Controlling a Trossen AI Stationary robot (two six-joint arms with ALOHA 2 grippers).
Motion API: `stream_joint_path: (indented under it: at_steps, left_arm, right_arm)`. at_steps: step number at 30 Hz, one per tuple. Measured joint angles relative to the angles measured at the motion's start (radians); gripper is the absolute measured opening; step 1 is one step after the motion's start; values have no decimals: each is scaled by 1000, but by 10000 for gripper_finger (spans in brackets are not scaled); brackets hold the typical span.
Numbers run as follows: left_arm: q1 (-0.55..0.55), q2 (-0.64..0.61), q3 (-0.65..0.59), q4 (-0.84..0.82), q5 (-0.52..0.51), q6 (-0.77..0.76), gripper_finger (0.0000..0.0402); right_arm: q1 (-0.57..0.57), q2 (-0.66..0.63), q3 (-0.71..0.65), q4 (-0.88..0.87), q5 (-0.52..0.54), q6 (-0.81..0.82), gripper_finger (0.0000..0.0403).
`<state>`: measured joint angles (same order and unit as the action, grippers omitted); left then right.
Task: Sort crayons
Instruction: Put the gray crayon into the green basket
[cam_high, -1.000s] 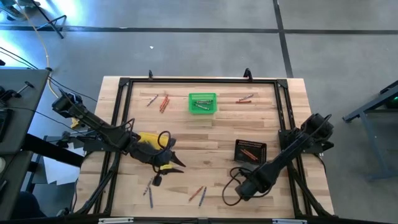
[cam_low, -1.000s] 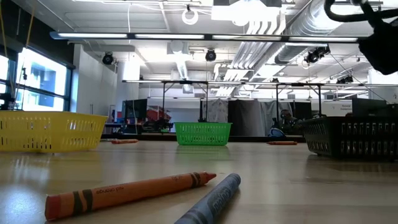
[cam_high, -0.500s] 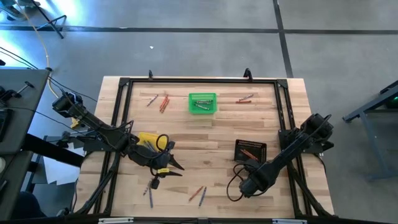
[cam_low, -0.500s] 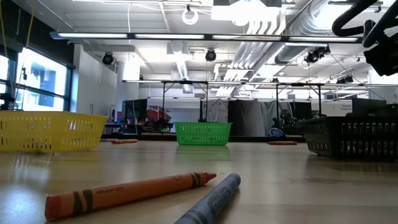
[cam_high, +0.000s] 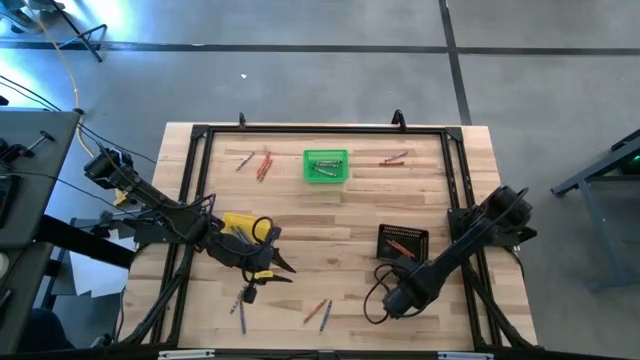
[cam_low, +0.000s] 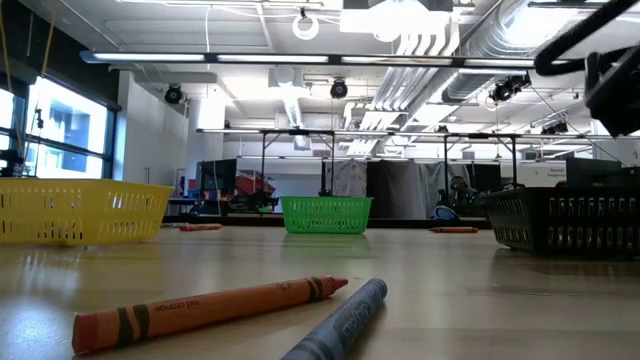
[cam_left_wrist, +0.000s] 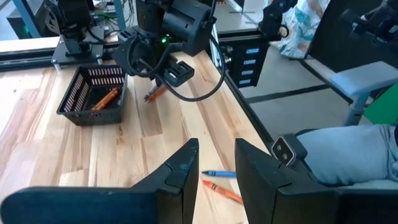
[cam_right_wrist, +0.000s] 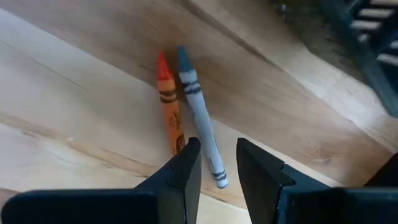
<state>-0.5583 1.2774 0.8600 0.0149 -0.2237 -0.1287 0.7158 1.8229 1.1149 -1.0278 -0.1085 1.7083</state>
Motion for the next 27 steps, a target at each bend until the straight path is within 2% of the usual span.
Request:
stream_joint_path:
  at_steps: [19,22,27]
  left_arm:
    - [0,0,0,-10,0,-1,90]
    - [0,0,0,-14,0,-8,90]
    - [0,0,0,-18,0,-9,90]
  right_arm:
    - [-2,77,3,27,-14,-59,92]
    - [-8,78,3,34,-16,-73,77]
    - [-15,80,2,38,-16,-94,18]
